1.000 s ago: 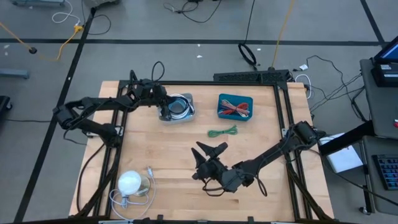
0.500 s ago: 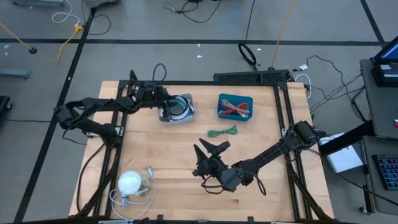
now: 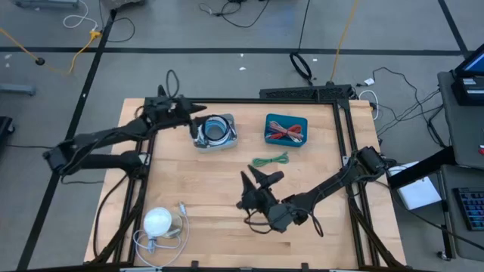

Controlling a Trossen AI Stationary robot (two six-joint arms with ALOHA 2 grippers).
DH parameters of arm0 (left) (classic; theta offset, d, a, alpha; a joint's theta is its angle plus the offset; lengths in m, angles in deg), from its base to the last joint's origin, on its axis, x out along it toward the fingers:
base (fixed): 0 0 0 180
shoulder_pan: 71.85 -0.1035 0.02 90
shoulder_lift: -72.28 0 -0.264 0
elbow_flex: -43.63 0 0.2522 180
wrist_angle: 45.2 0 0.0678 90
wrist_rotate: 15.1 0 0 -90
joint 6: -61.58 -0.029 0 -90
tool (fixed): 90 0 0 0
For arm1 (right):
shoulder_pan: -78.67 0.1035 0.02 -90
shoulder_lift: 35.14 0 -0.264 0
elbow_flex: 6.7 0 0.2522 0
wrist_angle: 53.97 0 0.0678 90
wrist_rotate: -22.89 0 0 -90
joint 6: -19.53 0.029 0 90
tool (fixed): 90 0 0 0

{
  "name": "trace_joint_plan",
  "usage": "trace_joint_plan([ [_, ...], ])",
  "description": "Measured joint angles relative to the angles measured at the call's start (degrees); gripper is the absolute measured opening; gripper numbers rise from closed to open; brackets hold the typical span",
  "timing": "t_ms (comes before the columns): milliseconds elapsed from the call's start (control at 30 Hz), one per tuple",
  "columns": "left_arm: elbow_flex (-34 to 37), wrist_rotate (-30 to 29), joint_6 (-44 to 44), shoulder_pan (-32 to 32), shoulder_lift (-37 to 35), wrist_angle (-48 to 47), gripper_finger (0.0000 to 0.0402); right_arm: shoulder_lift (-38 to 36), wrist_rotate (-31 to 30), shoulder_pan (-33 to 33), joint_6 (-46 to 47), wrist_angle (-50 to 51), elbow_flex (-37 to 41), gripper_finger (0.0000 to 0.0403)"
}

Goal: Pick & Place USB Port
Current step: Put the green charger cable into the blue bin

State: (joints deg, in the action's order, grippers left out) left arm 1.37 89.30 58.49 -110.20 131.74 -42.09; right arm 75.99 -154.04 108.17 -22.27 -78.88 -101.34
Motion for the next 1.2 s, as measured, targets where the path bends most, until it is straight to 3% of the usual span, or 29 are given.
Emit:
trace_joint_plan([
  [200,-0.08,6.78,2.56,5.68,-11.83,-8.15,0.0218,-1.90,-3.02,-3.93,2.64,-0.59,8.17,0.0155],
  [333,-0.08,6.83,2.08,13.37,-16.82,-12.58,0.0218,-4.90,-2.82,-9.19,6.43,-0.38,17.56,0.0155],
  [467,-0.08,4.77,1.38,21.51,-18.39,-12.67,0.0218,-11.71,2.02,-14.80,13.22,-1.38,25.32,0.0155],
  [533,-0.08,1.72,0.41,24.91,-18.37,-12.18,0.0218,-15.86,7.26,-17.33,18.52,1.41,28.17,0.0155],
  [600,-0.08,-1.87,-0.46,27.27,-18.34,-12.17,0.0218,-20.78,16.67,-20.26,28.41,12.10,29.51,0.0155],
  [700,-0.08,-5.17,-0.87,29.27,-18.34,-12.33,0.0218,-27.20,43.20,-28.15,49.99,35.12,27.59,0.0155],
  [767,-0.08,-5.90,-0.90,29.93,-18.34,-13.05,0.0218,-27.85,58.79,-33.17,54.67,44.41,26.78,0.0155],
  [800,-0.08,-6.09,-0.88,30.06,-18.34,-13.40,0.0218,-27.63,62.64,-34.45,54.39,48.36,26.93,0.0155],
  [967,-0.08,-8.26,-0.09,30.64,-18.34,-16.13,0.0218,-25.30,65.99,-33.52,48.63,57.57,26.92,0.0155],
  [1200,-0.08,-10.42,2.57,31.86,-18.34,-20.05,0.0218,-21.68,64.68,-30.42,45.17,56.63,27.21,0.0156],
])
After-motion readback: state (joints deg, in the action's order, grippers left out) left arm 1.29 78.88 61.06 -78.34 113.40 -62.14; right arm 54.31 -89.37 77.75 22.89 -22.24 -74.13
